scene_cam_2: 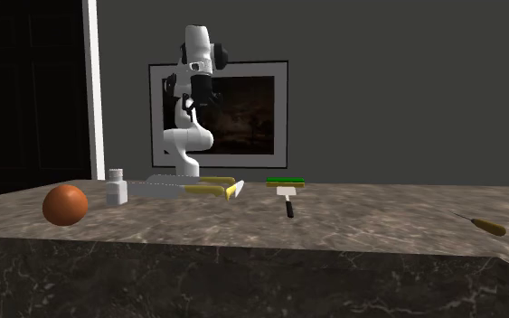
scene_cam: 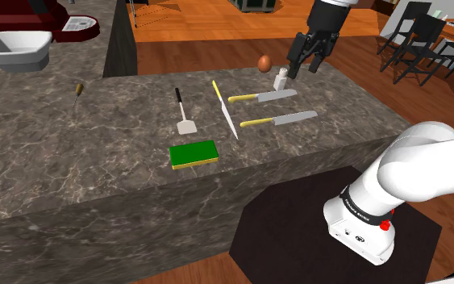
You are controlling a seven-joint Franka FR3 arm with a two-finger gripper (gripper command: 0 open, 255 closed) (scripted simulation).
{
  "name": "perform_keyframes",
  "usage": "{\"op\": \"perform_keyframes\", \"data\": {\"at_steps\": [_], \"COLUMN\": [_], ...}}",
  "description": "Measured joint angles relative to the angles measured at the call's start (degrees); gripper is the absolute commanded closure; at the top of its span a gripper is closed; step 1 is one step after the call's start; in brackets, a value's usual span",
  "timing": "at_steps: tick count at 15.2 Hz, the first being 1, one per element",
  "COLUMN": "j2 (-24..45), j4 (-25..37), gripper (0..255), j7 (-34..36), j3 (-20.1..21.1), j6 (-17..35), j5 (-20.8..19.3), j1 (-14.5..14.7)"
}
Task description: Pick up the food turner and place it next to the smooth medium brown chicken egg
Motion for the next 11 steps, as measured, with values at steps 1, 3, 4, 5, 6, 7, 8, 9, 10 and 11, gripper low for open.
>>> {"op": "perform_keyframes", "data": {"at_steps": [1,3,4,5,6,7,8,9,10,11], "j2": [0.00,2.08,3.25,5.11,6.95,8.26,10.25,12.01,13.95,15.74], "j4": [0.00,0.30,0.26,0.94,1.08,1.23,2.06,2.81,3.25,3.79], "gripper": [0,0,0,0,0,0,0,0,0,0], "j7": [0.00,1.42,2.44,3.80,5.24,6.52,7.59,8.99,10.25,11.83], "j3": [0.00,1.16,1.97,3.09,4.28,5.25,6.01,7.02,7.93,9.07], "j6": [0.00,1.97,3.29,4.67,6.53,7.89,9.22,10.40,12.03,13.45], "j5": [0.00,0.46,0.76,1.15,1.55,1.80,1.78,1.87,1.85,1.88], "j1": [0.00,-0.01,-0.01,0.04,0.09,0.11,-0.11,-0.16,-0.31,-0.31]}}
